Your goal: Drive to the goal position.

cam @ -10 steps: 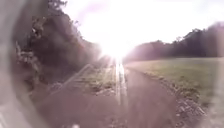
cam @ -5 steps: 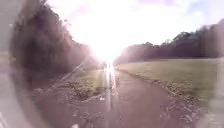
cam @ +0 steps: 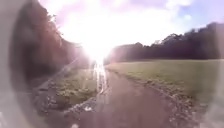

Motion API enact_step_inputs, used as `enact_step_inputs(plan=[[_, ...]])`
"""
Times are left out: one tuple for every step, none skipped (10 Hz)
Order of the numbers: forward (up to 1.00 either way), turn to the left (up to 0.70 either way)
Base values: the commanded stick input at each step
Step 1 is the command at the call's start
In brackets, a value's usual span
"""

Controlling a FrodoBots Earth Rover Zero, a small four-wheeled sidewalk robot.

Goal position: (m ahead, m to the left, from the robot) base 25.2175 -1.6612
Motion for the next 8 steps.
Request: enact_step_inputs(plan=[[0.85,0.0],[0.85,0.0],[0.85,0.0],[0.85,0.0],[0.85,0.0],[0.85,0.0],[0.85,0.0],[0.85,0.0]])
